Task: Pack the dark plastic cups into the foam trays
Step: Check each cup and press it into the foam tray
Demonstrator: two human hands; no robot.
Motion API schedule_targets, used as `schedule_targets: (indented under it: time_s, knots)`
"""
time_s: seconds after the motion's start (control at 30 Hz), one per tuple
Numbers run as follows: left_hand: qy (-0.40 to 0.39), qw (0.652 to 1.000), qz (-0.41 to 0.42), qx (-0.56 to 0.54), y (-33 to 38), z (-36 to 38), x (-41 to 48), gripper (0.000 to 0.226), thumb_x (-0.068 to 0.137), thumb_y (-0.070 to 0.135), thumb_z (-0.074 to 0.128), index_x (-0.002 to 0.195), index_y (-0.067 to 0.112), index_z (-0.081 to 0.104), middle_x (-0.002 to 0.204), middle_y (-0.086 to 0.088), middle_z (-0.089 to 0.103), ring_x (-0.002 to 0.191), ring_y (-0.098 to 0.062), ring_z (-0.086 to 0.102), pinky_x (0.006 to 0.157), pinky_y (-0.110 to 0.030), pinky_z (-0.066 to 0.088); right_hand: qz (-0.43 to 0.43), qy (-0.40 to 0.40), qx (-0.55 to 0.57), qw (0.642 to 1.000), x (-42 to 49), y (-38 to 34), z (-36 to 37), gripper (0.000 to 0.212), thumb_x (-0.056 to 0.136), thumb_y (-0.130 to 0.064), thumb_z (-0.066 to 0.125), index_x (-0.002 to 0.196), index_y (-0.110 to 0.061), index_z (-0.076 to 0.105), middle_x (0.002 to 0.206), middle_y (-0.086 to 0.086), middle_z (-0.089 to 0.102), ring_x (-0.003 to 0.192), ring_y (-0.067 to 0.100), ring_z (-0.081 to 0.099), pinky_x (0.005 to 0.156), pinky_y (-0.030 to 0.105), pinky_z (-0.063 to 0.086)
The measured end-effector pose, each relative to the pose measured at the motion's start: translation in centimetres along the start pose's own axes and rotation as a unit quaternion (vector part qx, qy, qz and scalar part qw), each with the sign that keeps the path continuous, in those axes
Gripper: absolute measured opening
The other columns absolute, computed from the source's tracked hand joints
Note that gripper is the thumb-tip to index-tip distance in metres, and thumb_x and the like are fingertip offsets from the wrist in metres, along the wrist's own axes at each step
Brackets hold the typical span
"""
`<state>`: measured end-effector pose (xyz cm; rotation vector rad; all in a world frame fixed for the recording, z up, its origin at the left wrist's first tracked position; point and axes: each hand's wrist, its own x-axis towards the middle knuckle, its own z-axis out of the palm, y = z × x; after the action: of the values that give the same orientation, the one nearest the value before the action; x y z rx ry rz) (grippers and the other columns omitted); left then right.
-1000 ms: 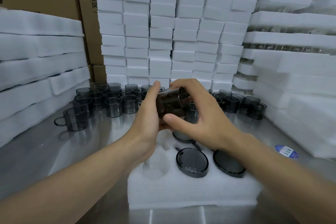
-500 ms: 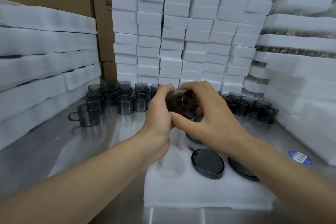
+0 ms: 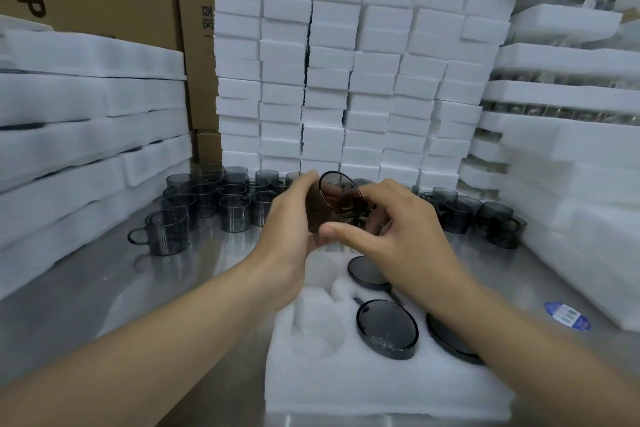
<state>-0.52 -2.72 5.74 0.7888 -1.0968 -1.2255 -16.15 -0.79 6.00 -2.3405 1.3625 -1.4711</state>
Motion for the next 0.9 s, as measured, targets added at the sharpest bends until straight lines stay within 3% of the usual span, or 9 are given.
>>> schedule_targets:
  time_s: [0.07, 0.13, 0.23, 0.33, 0.47, 0.53, 0.67, 0.73, 0.9]
  knots:
    - [-0.022, 0.999, -0.012, 0.023, 0.1, -0.1, -0.1, 0.048, 0.109, 0.052, 0.046, 0.098, 0.012, 0.072, 0.109, -0.019, 0.079, 0.102, -0.036, 0.073, 0.095, -0.049, 0.057, 0.007, 0.012, -0.017, 1.000, 0.0, 0.1, 0.1, 0.057, 0.068, -0.084, 0.068, 0.094, -0.033, 0.074, 0.076, -0.010, 0.056, 0.077, 0.013, 0.058, 0.066, 0.018, 0.043]
    - [-0.040, 0.997, 0.016, 0.062, 0.5, -0.5, 0.2, 0.057, 0.106, 0.061, 0.049, 0.101, 0.010, 0.073, 0.109, -0.020, 0.079, 0.100, -0.036, 0.072, 0.094, -0.049, 0.057, 0.011, 0.018, -0.019, 1.000, 0.1, 0.3, 0.1, 0.053, 0.067, -0.085, 0.070, 0.083, -0.035, 0.065, 0.074, -0.010, 0.055, 0.070, 0.010, 0.055, 0.063, 0.024, 0.043]
    - [-0.089, 0.983, 0.101, 0.128, 0.9, -1.6, 1.0, 0.068, 0.100, 0.065, 0.048, 0.105, 0.003, 0.075, 0.103, -0.020, 0.078, 0.097, -0.034, 0.073, 0.091, -0.044, 0.054, 0.001, 0.007, -0.027, 1.000, 0.0, 0.4, 0.2, 0.053, 0.067, -0.084, 0.073, 0.080, -0.036, 0.057, 0.075, -0.013, 0.056, 0.070, 0.006, 0.054, 0.062, 0.023, 0.040]
    - [-0.146, 0.968, 0.124, 0.165, 0.8, -2.7, 1.2, 0.067, 0.101, 0.064, 0.045, 0.096, 0.005, 0.077, 0.088, -0.009, 0.075, 0.085, -0.019, 0.069, 0.081, -0.030, 0.052, -0.027, -0.016, -0.050, 0.998, -0.1, 0.5, 0.4, 0.053, 0.069, -0.086, 0.069, 0.082, -0.037, 0.058, 0.078, -0.015, 0.055, 0.076, 0.005, 0.054, 0.065, 0.023, 0.041]
    - [-0.126, 0.976, 0.098, 0.147, 0.2, -3.1, 1.5, 0.060, 0.098, 0.056, 0.049, 0.080, 0.005, 0.074, 0.082, -0.017, 0.070, 0.081, -0.026, 0.065, 0.083, -0.041, 0.048, -0.045, -0.071, -0.026, 0.996, -0.2, 0.4, 0.5, 0.050, 0.075, -0.082, 0.067, 0.070, -0.035, 0.052, 0.068, -0.013, 0.056, 0.067, 0.010, 0.058, 0.062, 0.032, 0.050]
    - [-0.118, 0.982, 0.077, 0.123, -0.3, -3.3, 1.6, 0.059, 0.095, 0.051, 0.048, 0.080, -0.001, 0.071, 0.080, -0.021, 0.067, 0.079, -0.028, 0.064, 0.082, -0.039, 0.047, -0.058, -0.091, -0.018, 0.994, -0.3, 0.3, 0.5, 0.049, 0.077, -0.077, 0.069, 0.064, -0.035, 0.048, 0.064, -0.011, 0.055, 0.064, 0.014, 0.057, 0.060, 0.035, 0.050]
    - [-0.132, 0.981, 0.064, 0.126, -1.7, -3.8, 1.6, 0.057, 0.107, 0.031, 0.044, 0.089, -0.018, 0.068, 0.078, -0.021, 0.067, 0.080, -0.029, 0.061, 0.083, -0.038, 0.047, -0.079, -0.120, -0.032, 0.989, -0.6, 0.0, 0.3, 0.053, 0.079, -0.072, 0.069, 0.059, -0.030, 0.043, 0.057, -0.012, 0.047, 0.059, 0.014, 0.051, 0.057, 0.034, 0.046]
    - [-0.129, 0.983, 0.060, 0.113, -2.1, -3.9, 1.5, 0.056, 0.104, 0.031, 0.047, 0.092, -0.021, 0.067, 0.081, -0.024, 0.067, 0.083, -0.031, 0.061, 0.083, -0.039, 0.048, -0.086, -0.124, -0.028, 0.988, -0.7, 0.0, 0.3, 0.053, 0.081, -0.066, 0.071, 0.060, -0.025, 0.045, 0.056, -0.010, 0.046, 0.057, 0.015, 0.049, 0.057, 0.034, 0.046]
    - [-0.150, 0.971, 0.072, 0.171, -2.4, -4.3, 1.8, 0.047, 0.092, 0.034, 0.049, 0.092, -0.006, 0.074, 0.095, -0.027, 0.072, 0.090, -0.023, 0.067, 0.086, -0.035, 0.050, -0.079, -0.135, -0.007, 0.988, -1.0, 0.2, 0.3, 0.053, 0.088, -0.052, 0.075, 0.058, -0.018, 0.049, 0.052, -0.003, 0.048, 0.053, 0.017, 0.048, 0.055, 0.020, 0.037]
